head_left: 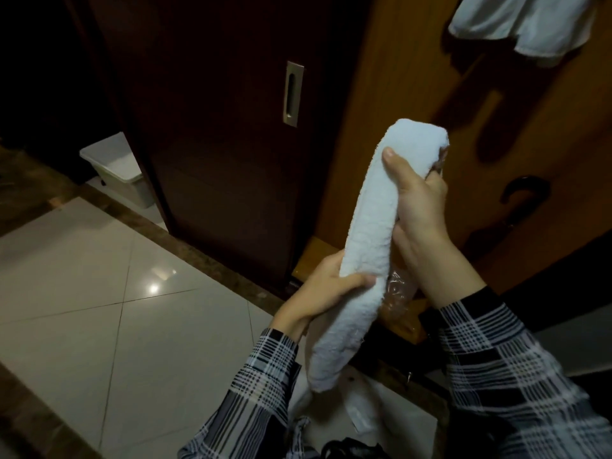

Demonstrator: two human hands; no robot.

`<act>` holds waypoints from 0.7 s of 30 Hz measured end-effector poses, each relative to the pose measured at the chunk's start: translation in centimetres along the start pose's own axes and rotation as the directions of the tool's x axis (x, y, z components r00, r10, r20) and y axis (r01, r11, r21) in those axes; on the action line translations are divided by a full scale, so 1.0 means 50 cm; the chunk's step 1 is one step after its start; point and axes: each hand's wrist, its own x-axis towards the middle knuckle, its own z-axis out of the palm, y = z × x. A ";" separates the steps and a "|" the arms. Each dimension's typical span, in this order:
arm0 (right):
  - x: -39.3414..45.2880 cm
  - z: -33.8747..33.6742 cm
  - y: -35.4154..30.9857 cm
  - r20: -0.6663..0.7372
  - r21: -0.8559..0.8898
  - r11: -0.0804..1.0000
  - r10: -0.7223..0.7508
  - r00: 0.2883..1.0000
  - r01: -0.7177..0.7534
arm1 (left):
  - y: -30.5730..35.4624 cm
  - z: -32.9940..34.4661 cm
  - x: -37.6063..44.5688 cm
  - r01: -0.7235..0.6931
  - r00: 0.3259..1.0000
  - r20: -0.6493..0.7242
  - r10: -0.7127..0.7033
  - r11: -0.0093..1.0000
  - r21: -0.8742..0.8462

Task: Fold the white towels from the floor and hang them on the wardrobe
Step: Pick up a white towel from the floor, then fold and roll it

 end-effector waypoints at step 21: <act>-0.011 -0.107 0.155 0.457 -0.116 0.797 0.573 0.680 -0.593 | 0.085 0.014 -0.033 0.047 0.933 -0.294 -0.210 0.877 -0.478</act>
